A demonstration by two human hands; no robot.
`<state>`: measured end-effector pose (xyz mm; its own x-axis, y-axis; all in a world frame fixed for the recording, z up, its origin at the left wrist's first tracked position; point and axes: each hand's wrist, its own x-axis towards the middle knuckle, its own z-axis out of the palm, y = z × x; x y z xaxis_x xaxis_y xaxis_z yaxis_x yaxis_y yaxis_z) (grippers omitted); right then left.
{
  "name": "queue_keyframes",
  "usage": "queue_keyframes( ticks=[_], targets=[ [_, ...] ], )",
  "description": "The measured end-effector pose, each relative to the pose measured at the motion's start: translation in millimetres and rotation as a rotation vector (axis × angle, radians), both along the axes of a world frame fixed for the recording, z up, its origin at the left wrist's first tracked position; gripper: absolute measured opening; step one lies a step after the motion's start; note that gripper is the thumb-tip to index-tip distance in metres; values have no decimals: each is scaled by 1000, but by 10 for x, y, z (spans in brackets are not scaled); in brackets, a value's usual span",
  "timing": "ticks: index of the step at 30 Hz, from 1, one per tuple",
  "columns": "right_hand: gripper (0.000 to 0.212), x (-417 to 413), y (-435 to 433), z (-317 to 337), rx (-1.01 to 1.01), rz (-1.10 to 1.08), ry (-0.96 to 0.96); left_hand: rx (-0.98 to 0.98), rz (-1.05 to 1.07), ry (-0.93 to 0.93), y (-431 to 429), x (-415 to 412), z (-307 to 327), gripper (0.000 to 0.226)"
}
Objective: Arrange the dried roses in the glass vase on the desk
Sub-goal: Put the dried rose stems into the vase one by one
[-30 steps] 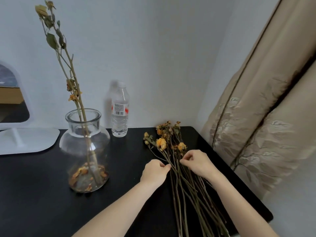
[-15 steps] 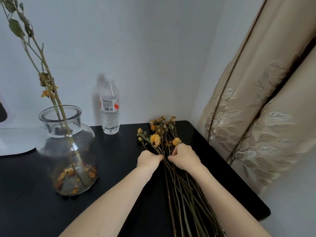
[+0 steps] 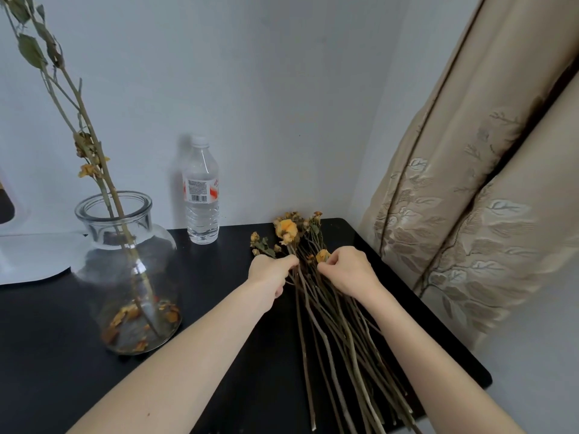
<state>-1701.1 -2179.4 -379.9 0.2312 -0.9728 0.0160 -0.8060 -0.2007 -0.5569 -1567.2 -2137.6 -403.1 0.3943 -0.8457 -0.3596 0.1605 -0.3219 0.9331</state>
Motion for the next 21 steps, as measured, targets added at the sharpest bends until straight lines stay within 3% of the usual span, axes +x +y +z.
queue_keyframes(
  ticks=[7,16,21],
  targets=[
    [26,-34,18,31,-37,-2,-8,-22,2,-283,-8,10,127,31],
    [37,-12,40,30,-71,-8,-28,61,-9,-638,121,120,63,30],
    [37,-17,60,-10,-66,-15,-56,19,8,-667,171,117,55,37]
  ],
)
